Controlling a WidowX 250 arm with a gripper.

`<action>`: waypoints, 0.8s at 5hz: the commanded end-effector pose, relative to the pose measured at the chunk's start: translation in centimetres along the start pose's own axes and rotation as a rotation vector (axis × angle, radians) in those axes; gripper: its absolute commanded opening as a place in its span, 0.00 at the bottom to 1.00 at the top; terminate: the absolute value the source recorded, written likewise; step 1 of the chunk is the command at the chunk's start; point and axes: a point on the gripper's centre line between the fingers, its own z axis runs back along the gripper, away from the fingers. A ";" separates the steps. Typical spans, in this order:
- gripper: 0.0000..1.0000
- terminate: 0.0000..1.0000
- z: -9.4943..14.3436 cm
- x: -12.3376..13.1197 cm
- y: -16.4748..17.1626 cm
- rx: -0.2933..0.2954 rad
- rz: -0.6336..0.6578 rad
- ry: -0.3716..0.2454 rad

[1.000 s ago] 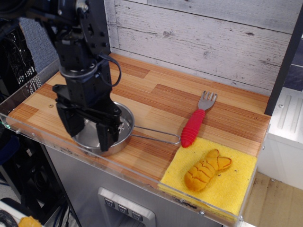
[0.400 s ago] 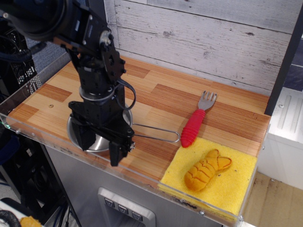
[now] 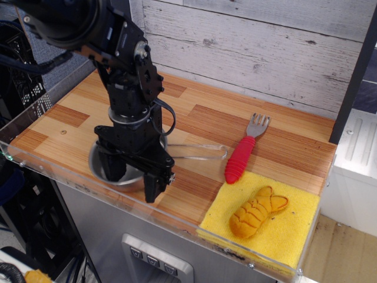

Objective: Move the pot left side of the table

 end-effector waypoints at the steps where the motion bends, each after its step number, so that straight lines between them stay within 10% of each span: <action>1: 1.00 0.00 0.7 1.8 0.1 0.013 -0.010 -0.040; 2: 0.00 0.00 0.6 2.1 -0.4 0.015 -0.013 -0.040; 4: 0.00 0.00 1.2 2.2 -1.0 0.029 -0.059 -0.041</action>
